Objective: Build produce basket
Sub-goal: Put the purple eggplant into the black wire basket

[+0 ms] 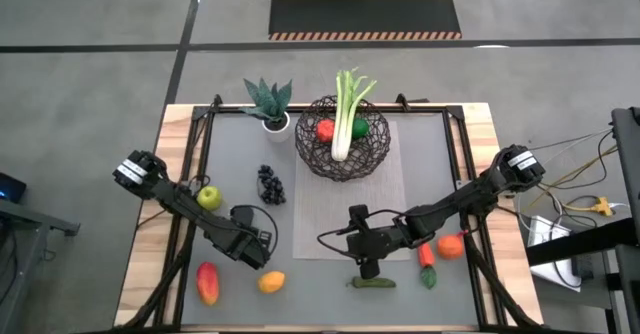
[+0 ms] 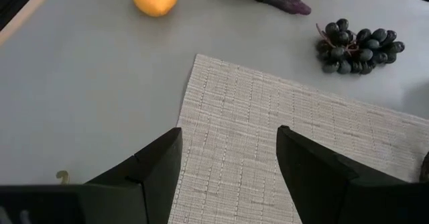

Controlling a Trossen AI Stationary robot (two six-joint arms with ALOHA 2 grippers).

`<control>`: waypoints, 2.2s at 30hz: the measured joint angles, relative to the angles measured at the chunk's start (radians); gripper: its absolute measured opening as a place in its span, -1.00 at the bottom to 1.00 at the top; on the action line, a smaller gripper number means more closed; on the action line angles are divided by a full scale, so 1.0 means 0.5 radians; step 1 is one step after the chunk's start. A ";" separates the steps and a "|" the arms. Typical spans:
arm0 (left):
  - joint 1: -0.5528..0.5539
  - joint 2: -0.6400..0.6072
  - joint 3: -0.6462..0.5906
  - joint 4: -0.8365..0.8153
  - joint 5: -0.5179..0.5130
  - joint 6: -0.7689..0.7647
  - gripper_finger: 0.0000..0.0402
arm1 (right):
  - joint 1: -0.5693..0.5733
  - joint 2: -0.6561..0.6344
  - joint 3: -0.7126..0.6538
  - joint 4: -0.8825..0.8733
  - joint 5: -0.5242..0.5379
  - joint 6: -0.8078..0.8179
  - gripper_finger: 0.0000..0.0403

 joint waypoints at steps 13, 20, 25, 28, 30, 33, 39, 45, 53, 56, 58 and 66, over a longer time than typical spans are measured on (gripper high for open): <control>-0.024 -0.029 0.054 -0.015 -0.074 0.180 -0.53 | -0.001 0.000 0.000 0.002 0.000 0.029 0.12; -0.071 -0.159 0.192 -0.015 -0.404 0.532 -0.53 | -0.005 0.000 0.000 0.092 0.001 0.028 0.12; -0.135 -0.268 0.285 -0.006 -0.746 0.866 -0.53 | -0.021 0.000 0.000 0.224 0.014 0.054 0.12; -0.195 -0.311 0.321 0.083 -1.009 1.124 -0.53 | -0.049 0.000 -0.001 0.343 0.016 0.060 0.15; -0.236 -0.339 0.324 0.237 -1.189 1.368 -0.53 | -0.079 0.000 -0.006 0.471 0.018 0.091 0.21; -0.277 -0.359 0.302 0.582 -1.380 1.814 -0.52 | -0.140 0.007 -0.029 0.714 0.054 0.180 0.30; -0.289 -0.354 0.258 1.321 -1.479 2.721 -0.52 | -0.225 0.072 -0.134 1.260 0.000 0.186 0.43; -0.286 -0.325 0.258 1.610 -1.515 3.056 -0.52 | -0.232 0.187 -0.161 1.678 -0.277 0.079 0.45; -0.254 -0.325 0.216 1.645 -1.530 3.042 -0.52 | -0.233 0.313 -0.161 2.122 -0.255 -0.063 0.28; -0.232 -0.325 0.167 1.773 -1.530 3.083 -0.52 | -0.247 0.322 -0.151 2.188 -0.209 -0.097 0.16; -0.219 -0.325 0.128 1.893 -1.530 3.133 -0.52 | -0.256 0.319 -0.147 2.187 -0.205 -0.122 0.04; -0.206 -0.325 0.098 1.955 -1.528 3.157 -0.52 | -0.255 0.317 -0.147 2.159 -0.203 -0.191 -0.72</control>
